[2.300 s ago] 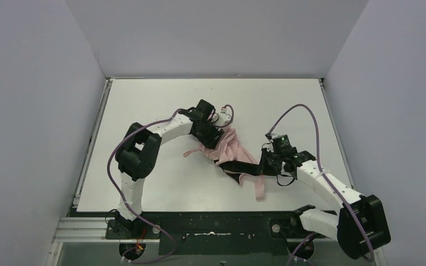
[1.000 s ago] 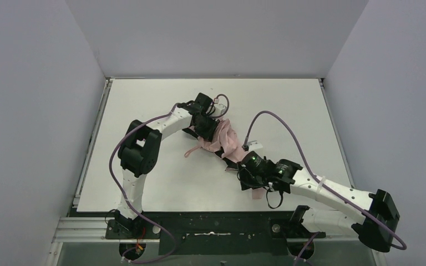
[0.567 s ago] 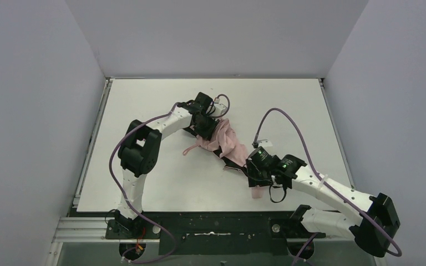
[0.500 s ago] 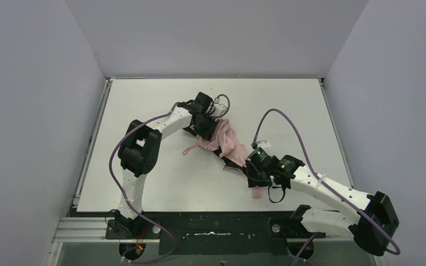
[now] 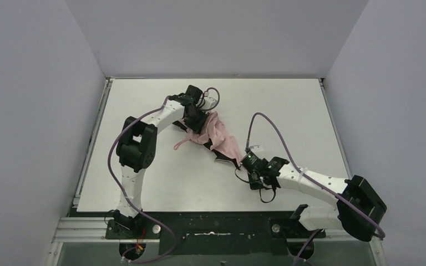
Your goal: Put away the umbrella
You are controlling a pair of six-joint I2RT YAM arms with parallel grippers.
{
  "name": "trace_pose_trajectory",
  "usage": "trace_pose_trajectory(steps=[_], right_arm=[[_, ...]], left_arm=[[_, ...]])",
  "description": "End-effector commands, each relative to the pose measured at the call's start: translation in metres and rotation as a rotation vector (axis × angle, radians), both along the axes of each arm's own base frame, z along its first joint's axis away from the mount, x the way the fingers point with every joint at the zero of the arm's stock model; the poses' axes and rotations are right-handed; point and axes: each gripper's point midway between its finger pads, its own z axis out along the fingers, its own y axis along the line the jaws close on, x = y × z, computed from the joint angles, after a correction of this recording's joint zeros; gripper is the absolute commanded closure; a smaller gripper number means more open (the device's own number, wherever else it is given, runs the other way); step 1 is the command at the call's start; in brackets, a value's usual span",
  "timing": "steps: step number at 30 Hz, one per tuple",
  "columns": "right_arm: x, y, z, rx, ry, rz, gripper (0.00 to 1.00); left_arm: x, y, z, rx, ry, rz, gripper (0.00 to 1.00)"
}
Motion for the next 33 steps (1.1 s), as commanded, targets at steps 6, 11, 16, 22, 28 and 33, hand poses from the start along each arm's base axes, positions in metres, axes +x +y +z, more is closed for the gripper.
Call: trace_pose_trajectory(steps=[6, 11, 16, 22, 28, 33], right_arm=[[0.039, -0.035, 0.062, -0.317, -0.177, -0.072, 1.0], [0.043, -0.05, 0.093, -0.501, -0.243, -0.084, 1.0], [0.029, -0.047, 0.069, -0.561, -0.21, -0.048, 1.0], [0.01, -0.011, 0.034, -0.538, -0.209, 0.09, 1.0], [-0.012, 0.019, 0.017, -0.533, -0.218, 0.188, 0.93], [-0.024, 0.038, 0.012, -0.439, -0.231, 0.217, 0.74]], left_arm=[[0.022, 0.037, 0.002, 0.081, -0.018, 0.097, 1.0], [0.023, 0.037, 0.0, 0.089, -0.011, 0.105, 1.0], [0.025, 0.036, 0.002, 0.085, -0.015, 0.105, 1.0], [0.024, 0.031, 0.004, 0.057, -0.016, 0.09, 1.0], [0.023, 0.028, 0.005, 0.05, -0.019, 0.076, 1.0], [0.02, 0.025, 0.004, 0.045, -0.017, 0.051, 1.0]])
